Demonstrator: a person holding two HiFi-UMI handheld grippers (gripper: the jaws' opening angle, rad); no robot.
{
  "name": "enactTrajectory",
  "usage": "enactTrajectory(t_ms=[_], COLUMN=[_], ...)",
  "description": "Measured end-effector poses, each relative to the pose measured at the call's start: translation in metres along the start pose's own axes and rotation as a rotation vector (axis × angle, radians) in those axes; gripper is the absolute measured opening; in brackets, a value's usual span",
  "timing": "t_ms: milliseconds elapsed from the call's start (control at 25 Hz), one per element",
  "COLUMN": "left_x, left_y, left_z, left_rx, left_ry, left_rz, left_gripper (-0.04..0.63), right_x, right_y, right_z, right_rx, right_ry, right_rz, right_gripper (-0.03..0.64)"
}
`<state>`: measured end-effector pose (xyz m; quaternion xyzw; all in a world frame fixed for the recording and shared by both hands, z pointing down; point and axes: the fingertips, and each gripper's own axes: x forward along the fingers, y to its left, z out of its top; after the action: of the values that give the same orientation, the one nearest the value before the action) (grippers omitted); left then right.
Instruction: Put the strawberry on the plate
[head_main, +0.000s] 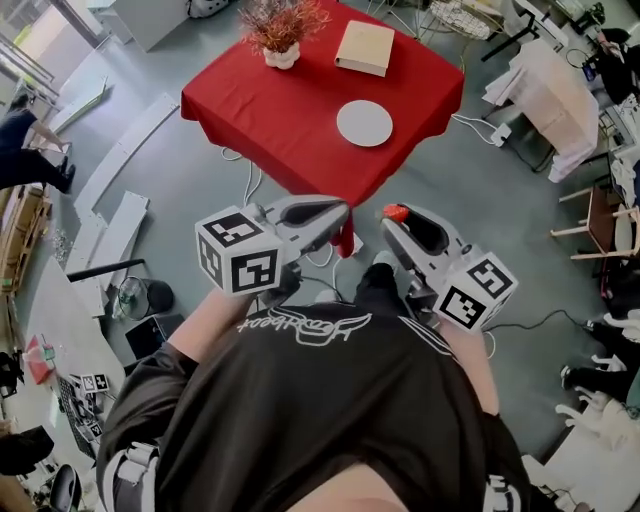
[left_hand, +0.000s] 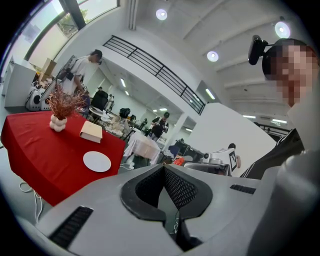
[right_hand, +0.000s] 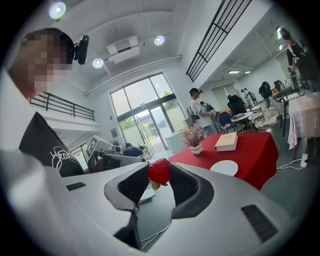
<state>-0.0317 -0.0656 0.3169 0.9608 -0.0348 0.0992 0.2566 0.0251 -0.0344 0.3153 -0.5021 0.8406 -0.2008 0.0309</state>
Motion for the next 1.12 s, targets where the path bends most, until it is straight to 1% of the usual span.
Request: enactTrajectory(t_ms=[200, 560, 840, 1120], left_x=[0.013, 0.047, 0.08, 0.11], left_y=[0.013, 0.05, 0.076, 0.111], left_z=[0.007, 0.015, 0.035, 0.052], left_rx=[-0.004, -0.07, -0.101, -0.142], left_ry=[-0.001, 0.009, 0.0, -0.018], left_rz=[0.035, 0.091, 0.121, 0.148], left_gripper=[0.008, 0.008, 0.008, 0.008], right_x=[0.004, 0.022, 0.042, 0.063], right_y=[-0.023, -0.076, -0.119, -0.16], right_z=[0.0, 0.004, 0.023, 0.04], right_rx=[0.008, -0.015, -0.021, -0.022], right_ry=[0.008, 0.057, 0.085, 0.117], right_rz=[0.003, 0.007, 0.043, 0.077], right_gripper=[0.123, 0.123, 0.123, 0.123])
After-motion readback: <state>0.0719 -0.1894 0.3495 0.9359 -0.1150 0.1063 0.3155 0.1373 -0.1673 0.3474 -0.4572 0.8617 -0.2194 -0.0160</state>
